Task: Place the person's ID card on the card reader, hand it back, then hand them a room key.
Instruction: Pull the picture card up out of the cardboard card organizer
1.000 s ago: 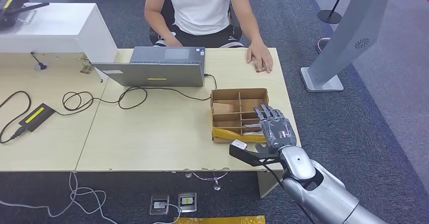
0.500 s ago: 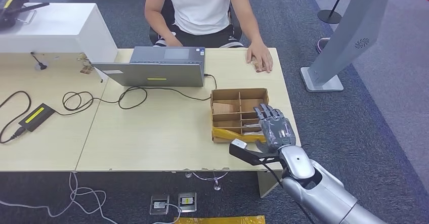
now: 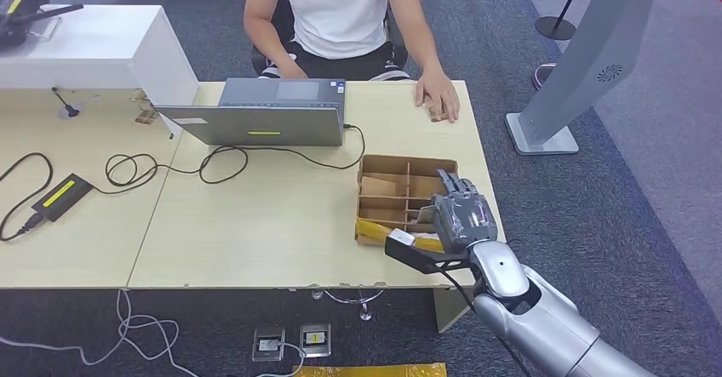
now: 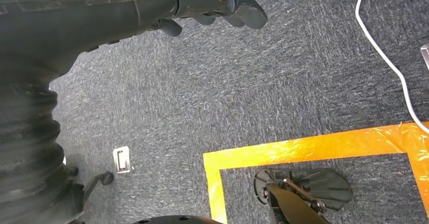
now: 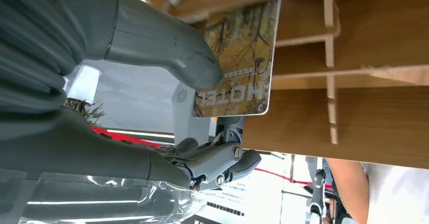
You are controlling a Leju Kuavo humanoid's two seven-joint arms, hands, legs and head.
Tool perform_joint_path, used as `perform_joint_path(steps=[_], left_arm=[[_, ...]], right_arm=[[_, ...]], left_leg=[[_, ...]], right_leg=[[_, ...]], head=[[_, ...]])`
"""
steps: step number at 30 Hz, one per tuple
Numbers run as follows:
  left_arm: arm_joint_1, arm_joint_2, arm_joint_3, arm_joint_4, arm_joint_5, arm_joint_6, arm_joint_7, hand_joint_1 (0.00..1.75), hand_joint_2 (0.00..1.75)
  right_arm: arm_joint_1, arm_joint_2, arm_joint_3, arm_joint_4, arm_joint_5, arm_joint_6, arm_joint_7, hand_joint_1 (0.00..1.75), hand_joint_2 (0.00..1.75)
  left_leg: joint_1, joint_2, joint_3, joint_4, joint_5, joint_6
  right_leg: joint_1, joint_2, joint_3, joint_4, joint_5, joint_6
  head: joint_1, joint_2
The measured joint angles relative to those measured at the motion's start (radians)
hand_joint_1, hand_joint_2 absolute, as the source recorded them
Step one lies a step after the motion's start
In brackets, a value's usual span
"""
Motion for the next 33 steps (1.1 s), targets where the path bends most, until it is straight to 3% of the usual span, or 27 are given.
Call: perform_joint_path(steps=[22,33], left_arm=[[-0.006,-0.004,0.000,0.000,-0.010,0.000,0.007,0.00,1.75],[-0.006,-0.006,0.000,0.001,-0.021,0.005,0.007,0.00,1.75]], right_arm=[[-0.016,0.035,0.001,0.032,-0.008,-0.010,-0.009,1.75,1.75],[-0.039,0.043,-0.022,0.048,0.027,-0.117,0.021,1.75,1.75]], left_leg=[[0.000,0.000,0.000,0.000,0.000,0.000],[0.000,0.000,0.000,0.000,0.000,0.000]], right_leg=[[0.000,0.000,0.000,0.000,0.000,0.000],[0.000,0.000,0.000,0.000,0.000,0.000]], head=[[0.000,0.000],[0.000,0.000]])
